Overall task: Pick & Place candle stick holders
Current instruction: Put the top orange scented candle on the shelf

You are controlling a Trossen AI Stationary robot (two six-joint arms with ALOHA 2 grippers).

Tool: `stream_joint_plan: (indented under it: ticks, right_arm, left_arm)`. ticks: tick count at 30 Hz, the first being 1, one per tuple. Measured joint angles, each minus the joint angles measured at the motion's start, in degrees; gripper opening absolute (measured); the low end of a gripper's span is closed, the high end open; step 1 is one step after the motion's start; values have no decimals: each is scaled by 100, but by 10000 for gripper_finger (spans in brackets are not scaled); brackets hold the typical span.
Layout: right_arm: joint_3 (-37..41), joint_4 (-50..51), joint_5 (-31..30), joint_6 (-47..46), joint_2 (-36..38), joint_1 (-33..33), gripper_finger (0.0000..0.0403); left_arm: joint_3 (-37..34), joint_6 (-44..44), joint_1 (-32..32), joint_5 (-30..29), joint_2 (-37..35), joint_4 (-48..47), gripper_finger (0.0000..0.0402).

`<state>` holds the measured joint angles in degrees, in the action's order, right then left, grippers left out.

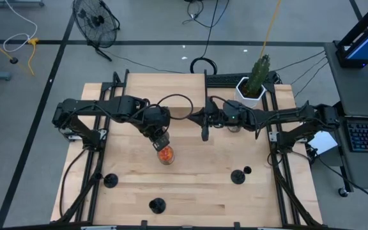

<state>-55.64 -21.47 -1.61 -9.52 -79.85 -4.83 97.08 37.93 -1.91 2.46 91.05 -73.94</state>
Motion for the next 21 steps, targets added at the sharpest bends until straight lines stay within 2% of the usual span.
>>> stream_joint_plan:
  ticks: [8,14,18,21]
  right_arm:
    - [4,76,-117,-237,0,45,3]
    - [4,60,601,-385,-34,45,4]
    - [16,-49,872,-480,-211,45,11]
    - [-6,-296,950,-451,-423,62,30]
  left_arm:
    - [0,-31,0,0,0,-1,1]
    - [0,-35,0,0,0,1,1]
    - [0,-38,0,0,0,9,1]
    - [0,-81,0,0,0,67,1]
